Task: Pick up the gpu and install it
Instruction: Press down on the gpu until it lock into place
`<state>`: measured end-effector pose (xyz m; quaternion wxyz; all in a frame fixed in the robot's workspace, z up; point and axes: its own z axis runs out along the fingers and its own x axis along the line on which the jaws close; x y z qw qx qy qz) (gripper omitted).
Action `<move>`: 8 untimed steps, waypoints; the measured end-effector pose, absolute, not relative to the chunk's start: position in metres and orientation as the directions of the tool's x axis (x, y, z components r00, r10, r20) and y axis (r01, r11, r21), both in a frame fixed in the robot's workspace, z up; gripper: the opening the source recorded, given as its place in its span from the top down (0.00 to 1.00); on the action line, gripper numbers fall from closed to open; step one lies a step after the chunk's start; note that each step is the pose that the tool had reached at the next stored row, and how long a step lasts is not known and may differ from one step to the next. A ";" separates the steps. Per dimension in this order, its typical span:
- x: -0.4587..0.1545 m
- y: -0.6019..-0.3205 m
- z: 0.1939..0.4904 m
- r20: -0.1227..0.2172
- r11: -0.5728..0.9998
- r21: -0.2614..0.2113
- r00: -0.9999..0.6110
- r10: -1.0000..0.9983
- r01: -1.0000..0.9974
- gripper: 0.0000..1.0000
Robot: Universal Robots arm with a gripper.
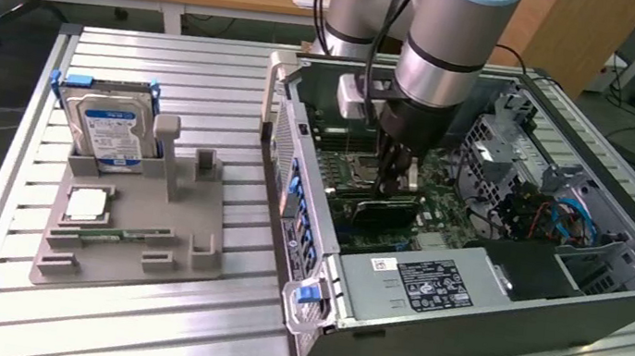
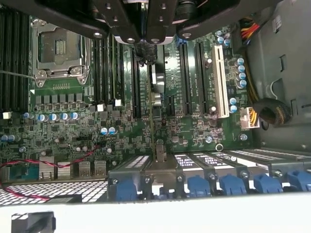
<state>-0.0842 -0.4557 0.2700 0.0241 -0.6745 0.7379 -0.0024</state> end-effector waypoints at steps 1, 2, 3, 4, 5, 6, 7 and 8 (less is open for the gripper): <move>-0.084 -0.456 0.270 -0.032 0.090 -0.036 -0.089 -0.996 -0.995 0.89; -0.084 -0.456 0.270 -0.032 0.090 -0.036 -0.089 -0.996 -0.995 0.89; -0.084 -0.456 0.270 -0.032 0.090 -0.036 -0.089 -0.996 -0.995 0.89; -0.084 -0.456 0.270 -0.032 0.090 -0.036 -0.089 -0.996 -0.995 0.89; -0.084 -0.456 0.270 -0.032 0.090 -0.036 -0.089 -0.996 -0.995 0.89; -0.084 -0.455 0.269 -0.032 0.090 -0.036 -0.089 -0.995 -0.995 0.89; -0.084 -0.455 0.269 -0.033 0.090 -0.036 -0.089 -0.996 -0.995 0.89; -0.084 -0.455 0.269 -0.032 0.090 -0.036 -0.089 -0.996 -0.995 0.89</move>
